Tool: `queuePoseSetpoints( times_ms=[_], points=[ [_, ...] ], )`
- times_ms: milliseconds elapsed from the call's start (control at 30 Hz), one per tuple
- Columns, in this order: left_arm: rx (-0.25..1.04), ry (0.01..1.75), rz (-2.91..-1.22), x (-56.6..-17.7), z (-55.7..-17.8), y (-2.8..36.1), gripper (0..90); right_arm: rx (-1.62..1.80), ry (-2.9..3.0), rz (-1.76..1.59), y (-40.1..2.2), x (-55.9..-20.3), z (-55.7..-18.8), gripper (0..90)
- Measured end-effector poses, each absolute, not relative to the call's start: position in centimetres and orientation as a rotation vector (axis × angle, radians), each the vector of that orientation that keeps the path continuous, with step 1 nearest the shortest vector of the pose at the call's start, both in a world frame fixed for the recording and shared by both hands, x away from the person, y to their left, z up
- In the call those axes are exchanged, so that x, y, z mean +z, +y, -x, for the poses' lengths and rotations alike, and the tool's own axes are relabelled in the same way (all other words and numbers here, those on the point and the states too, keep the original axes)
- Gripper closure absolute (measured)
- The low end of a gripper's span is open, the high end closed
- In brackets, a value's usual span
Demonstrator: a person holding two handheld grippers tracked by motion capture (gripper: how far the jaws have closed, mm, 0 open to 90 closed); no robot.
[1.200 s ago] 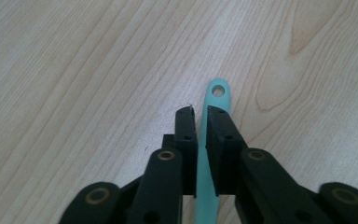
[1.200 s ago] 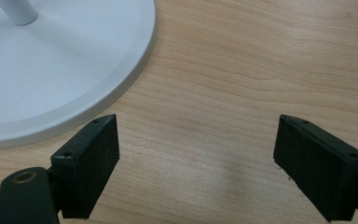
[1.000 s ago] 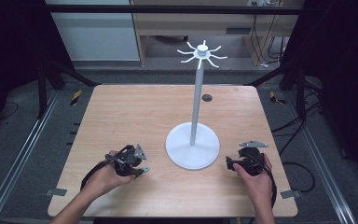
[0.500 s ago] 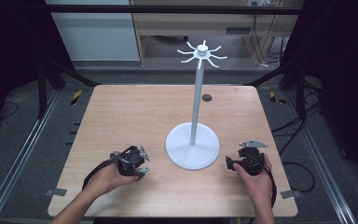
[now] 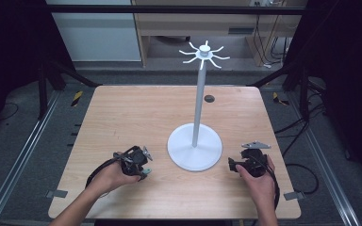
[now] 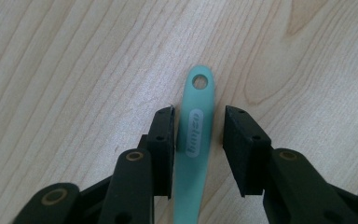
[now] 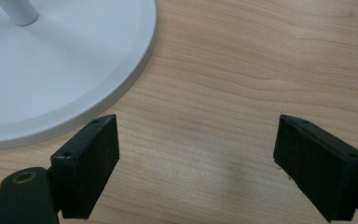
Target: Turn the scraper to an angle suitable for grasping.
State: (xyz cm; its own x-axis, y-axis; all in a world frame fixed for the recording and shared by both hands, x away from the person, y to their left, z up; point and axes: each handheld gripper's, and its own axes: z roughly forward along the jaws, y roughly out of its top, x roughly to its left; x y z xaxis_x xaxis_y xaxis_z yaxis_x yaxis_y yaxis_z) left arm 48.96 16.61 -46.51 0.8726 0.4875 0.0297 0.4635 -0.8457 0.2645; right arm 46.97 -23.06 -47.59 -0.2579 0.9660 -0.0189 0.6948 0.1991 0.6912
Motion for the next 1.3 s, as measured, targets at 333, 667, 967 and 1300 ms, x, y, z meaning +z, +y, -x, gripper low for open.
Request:
queuePoseSetpoints(
  times_ms=[333, 667, 967, 1300],
  points=[
    [0.124, 0.726, -2.82, -46.4, -49.4, 16.5, 72.3, 0.796, 2.027, -1.544, -23.0, -47.6, -47.0, 14.5],
    [0.125, 0.715, -2.822, -46.4, -49.4, 16.4, 73.8, 0.794, 2.03, -1.54, -23.0, -47.6, -47.0, 14.6],
    [0.155, 0.699, -2.801, -45.8, -49.1, 16.6, 74.0, 0.792, 2.028, -1.546, -23.0, -47.6, -47.0, 14.6],
    [0.212, 0.694, -2.71, -42.7, -48.6, 17.8, 74.1, 0.792, 2.026, -1.542, -23.1, -47.6, -47.0, 14.6]
  ],
)
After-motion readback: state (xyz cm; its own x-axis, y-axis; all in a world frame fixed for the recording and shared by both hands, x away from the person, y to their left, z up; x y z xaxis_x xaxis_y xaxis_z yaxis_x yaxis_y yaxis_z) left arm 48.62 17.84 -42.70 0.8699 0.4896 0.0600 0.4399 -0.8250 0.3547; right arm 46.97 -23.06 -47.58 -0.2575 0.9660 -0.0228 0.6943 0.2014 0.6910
